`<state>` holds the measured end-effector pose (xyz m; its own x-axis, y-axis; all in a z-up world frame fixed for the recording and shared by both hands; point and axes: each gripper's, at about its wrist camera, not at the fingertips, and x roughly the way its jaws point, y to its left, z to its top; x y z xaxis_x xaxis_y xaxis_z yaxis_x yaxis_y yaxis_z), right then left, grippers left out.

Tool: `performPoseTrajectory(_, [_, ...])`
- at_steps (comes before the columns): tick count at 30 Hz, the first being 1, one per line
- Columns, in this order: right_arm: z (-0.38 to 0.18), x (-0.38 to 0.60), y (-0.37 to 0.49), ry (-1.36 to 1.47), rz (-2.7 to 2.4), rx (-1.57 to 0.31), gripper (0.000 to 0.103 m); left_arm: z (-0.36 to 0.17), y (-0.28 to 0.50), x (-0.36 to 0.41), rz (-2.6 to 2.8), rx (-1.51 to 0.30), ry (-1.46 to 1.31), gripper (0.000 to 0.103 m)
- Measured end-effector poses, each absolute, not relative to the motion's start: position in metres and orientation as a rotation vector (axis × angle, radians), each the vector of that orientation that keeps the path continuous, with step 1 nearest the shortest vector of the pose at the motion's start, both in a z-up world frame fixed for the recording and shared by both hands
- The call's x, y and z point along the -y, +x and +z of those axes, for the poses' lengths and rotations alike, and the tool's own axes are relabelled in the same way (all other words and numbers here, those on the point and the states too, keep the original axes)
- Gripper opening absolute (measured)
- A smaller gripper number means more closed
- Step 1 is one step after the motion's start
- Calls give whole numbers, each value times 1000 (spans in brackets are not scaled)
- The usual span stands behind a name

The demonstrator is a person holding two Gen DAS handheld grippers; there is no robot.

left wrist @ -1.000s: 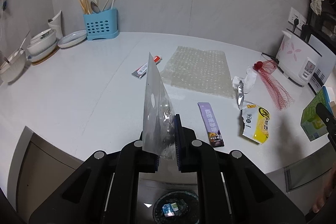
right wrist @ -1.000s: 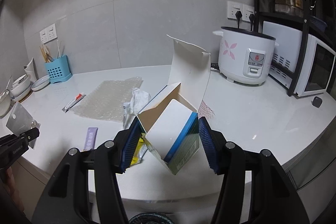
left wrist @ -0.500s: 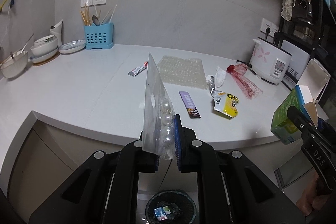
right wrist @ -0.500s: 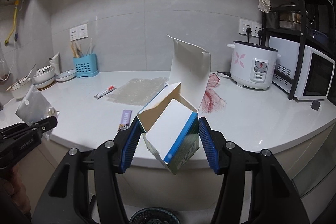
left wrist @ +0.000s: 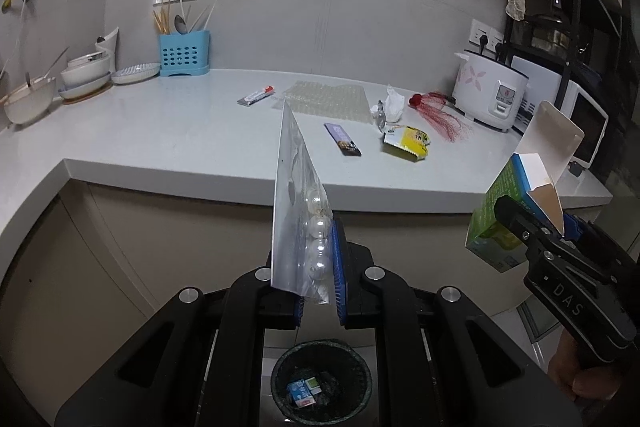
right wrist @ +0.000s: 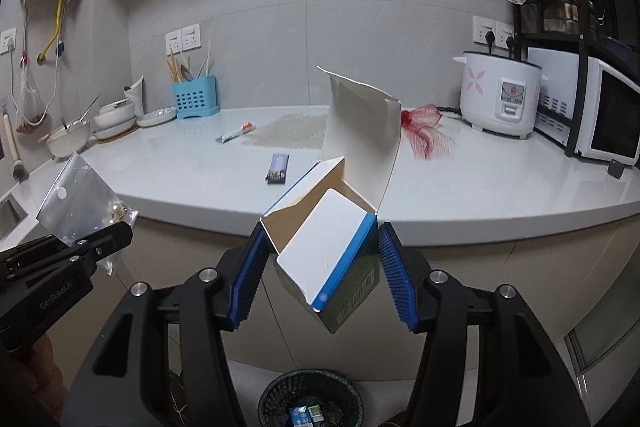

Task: Collect trash

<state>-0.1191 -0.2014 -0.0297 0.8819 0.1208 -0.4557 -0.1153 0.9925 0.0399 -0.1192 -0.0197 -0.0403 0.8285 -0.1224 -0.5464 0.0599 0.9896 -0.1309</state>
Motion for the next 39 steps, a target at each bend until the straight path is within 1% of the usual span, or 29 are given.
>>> performPoseTrajectory(8, [-90,202,-129,41,138,-552,53,-91,-128,28,-126,-622,-99,11])
performPoseTrajectory(13, [-132,201,-129,49,144,-595,53,-135,-125,31,-124,-667,-92,11])
performPoseTrajectory(23, [-221,194,-111,49,116,-726,53,-222,-108,27,-124,-780,-127,11])
performPoseTrajectory(39, [-343,189,-66,72,79,-953,53,-359,-65,18,-71,-984,-163,11])
